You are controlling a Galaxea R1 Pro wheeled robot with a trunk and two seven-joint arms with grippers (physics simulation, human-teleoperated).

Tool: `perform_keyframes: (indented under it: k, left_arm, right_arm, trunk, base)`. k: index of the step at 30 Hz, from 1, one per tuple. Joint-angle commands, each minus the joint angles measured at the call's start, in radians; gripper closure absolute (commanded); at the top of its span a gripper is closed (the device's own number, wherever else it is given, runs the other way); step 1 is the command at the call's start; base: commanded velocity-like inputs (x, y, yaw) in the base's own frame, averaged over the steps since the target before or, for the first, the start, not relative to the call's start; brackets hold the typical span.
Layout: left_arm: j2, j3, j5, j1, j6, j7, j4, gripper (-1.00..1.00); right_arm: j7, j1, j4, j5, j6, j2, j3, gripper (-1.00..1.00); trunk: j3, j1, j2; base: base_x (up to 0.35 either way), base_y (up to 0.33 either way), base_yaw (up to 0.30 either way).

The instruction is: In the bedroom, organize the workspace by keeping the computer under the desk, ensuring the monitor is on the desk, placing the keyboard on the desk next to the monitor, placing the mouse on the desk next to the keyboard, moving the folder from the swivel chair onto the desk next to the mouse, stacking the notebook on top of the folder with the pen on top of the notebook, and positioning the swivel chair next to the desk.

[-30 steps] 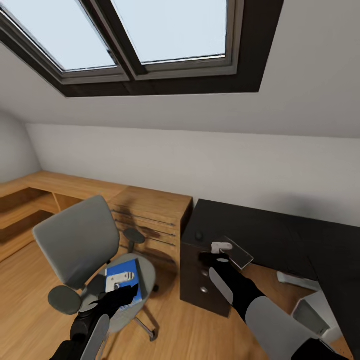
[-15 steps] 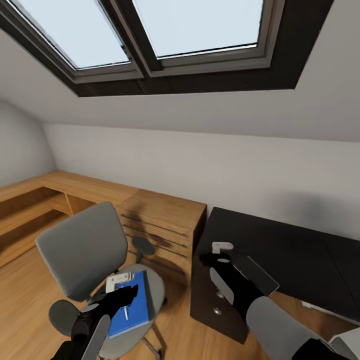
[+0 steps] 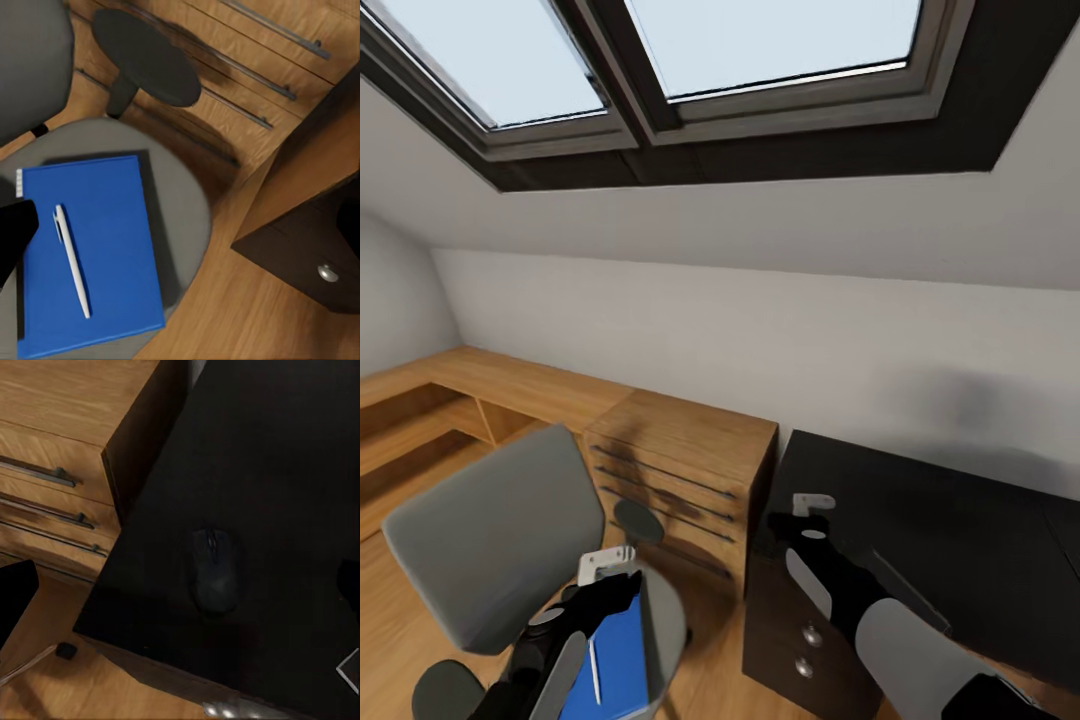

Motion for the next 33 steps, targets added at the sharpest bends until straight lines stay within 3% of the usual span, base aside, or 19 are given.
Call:
perform_keyframes:
  k: [1, 9, 12, 19, 30, 33]
  left_arm:
    - [0.0, -0.003, 0.01, -0.001, 0.003, 0.009, -0.002, -1.0]
    - [0.001, -0.022, 0.011, 0.008, -0.005, 0.008, -0.024, -1.0]
    - [0.001, -0.031, 0.011, 0.049, -0.011, 0.007, -0.094, -1.0]
    - [0.003, -0.067, 0.011, 0.096, -0.02, 0.005, -0.149, -1.0]
    - [0.003, -0.098, 0.011, 0.103, -0.019, 0.004, -0.157, -1.0]
    - [0.003, -0.098, 0.011, 0.103, -0.019, 0.004, -0.157, -1.0]
  right_arm:
    - [-0.009, -0.001, 0.008, -0.005, -0.003, -0.001, 0.007, -1.0]
    - [0.001, -0.004, 0.099, 0.018, -0.102, -0.001, 0.007, -1.0]
    - [0.051, -0.005, 0.125, 0.035, -0.125, -0.001, 0.007, -1.0]
    - [0.111, -0.006, 0.153, 0.041, -0.132, -0.017, 0.007, -1.0]
    - [0.123, -0.008, 0.169, 0.041, -0.131, -0.04, 0.006, -1.0]
    - [0.123, -0.009, 0.17, 0.04, -0.129, -0.043, 0.005, -1.0]
  trunk:
    - [-0.002, 0.001, -0.002]
    - [-0.002, 0.001, -0.002]
    - [-0.002, 0.001, -0.002]
    - [-0.002, 0.001, -0.002]
    - [-0.002, 0.001, -0.002]
    - [-0.012, 0.013, -0.023]
  base:
    - [0.328, 0.0, 0.0]
    - [0.329, 0.0, 0.0]
    - [0.321, 0.0, 0.0]
    - [0.144, 0.0, 0.0]
    - [0.014, 0.0, 0.0]
    - [0.001, 0.0, 0.0]
